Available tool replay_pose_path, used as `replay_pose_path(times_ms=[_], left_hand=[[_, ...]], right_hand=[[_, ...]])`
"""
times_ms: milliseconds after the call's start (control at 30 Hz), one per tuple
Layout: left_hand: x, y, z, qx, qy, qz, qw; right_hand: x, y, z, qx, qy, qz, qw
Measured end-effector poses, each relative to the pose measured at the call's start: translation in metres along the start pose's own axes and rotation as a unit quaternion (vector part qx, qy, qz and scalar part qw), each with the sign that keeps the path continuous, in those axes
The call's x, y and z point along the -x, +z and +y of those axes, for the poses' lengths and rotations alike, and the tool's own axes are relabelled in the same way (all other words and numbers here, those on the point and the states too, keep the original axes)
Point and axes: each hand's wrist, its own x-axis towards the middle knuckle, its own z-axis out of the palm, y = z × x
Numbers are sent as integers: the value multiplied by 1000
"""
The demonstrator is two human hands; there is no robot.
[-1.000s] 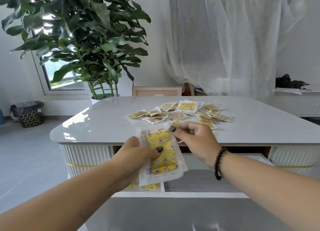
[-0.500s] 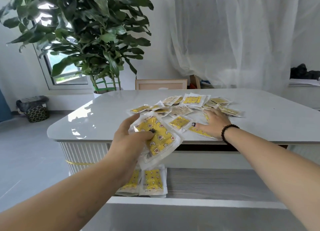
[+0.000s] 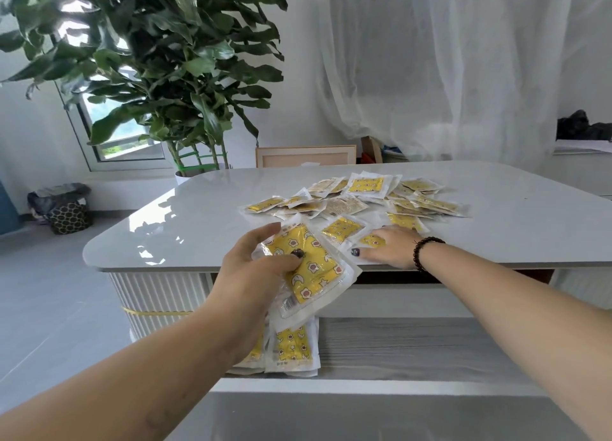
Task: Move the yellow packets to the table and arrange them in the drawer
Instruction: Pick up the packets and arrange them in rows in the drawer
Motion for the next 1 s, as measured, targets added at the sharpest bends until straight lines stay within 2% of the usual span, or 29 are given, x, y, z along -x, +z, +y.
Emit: replay_pose_path(times_ms=[100, 267, 467, 600, 733, 767, 867, 1000], left_hand=[[1, -6, 1, 1, 2, 6, 1000], [3, -17, 3, -4, -1, 16, 1000], [3, -21, 3, -13, -7, 14, 1000], [3, -18, 4, -14, -5, 9, 1000], [4, -12, 0, -23, -8, -4, 1000], [4, -11, -1, -28, -10, -6, 1000], [5, -7, -2, -37, -13, -11, 999], [5, -7, -1, -47, -13, -12, 999]], right_hand=[[6, 3, -3, 15, -12, -23, 1000], [30, 15, 0, 66, -65, -4, 996], [25, -19, 2, 13, -65, 4, 998], [15, -48, 5, -36, -46, 74, 996], [-1, -42, 9, -68, 21, 215, 974], [-3, -30, 12, -52, 43, 211, 975], [-11, 2, 23, -39, 67, 129, 989], [-9, 5, 25, -2, 83, 76, 994]])
